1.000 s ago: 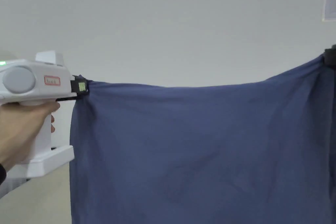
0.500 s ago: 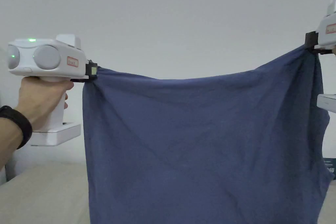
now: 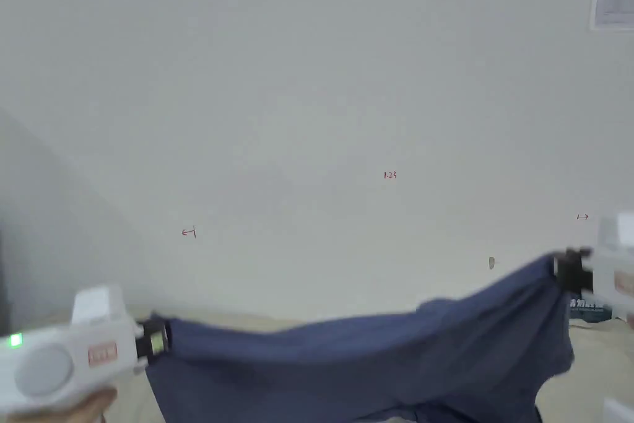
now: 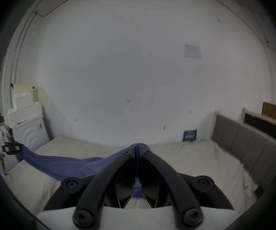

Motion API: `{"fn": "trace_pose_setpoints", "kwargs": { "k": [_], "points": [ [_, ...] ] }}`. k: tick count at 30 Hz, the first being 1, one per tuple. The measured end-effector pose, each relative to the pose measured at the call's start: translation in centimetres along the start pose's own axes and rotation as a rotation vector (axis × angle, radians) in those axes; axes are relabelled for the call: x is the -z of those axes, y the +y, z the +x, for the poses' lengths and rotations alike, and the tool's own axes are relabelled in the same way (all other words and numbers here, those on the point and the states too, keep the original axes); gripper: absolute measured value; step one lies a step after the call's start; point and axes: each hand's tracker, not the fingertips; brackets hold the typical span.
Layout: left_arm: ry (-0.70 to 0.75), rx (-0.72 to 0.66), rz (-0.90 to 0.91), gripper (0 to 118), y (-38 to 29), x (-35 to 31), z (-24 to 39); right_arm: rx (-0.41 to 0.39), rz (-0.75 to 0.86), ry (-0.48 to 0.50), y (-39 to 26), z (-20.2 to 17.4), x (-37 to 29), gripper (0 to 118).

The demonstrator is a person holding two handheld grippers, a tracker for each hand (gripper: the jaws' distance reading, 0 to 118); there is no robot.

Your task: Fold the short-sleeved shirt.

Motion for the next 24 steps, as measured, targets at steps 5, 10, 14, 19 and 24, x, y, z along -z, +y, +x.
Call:
{"fn": "trace_pose_setpoints", "kwargs": {
  "k": [5, 10, 14, 19, 24],
  "points": [
    [-0.059, -0.059, -0.074, 4, -11.4, -2.6, -2.2, 0.137, -0.076, 0.075, -13.5, -0.1, -6.7, 1],
    [-0.093, -0.097, -0.129, 4, -20.6, -9.9, -4.0, 0.22, -0.161, 0.049, -23.5, 1.7, -14.6, 1],
    [-0.073, -0.207, -0.158, 4, -24.6, -16.4, -6.3, 0.295, -0.154, -0.031, -28.1, 2.6, -21.7, 1],
    [-0.049, -0.224, -0.161, 4, -27.5, -23.8, -7.7, 0.395, -0.2, -0.077, -31.5, 3.4, -29.4, 1],
    [-0.031, -0.203, -0.176, 4, -29.4, -29.2, -7.4, 0.43, -0.243, -0.129, -33.9, 4.1, -35.1, 1]
  ]
}}
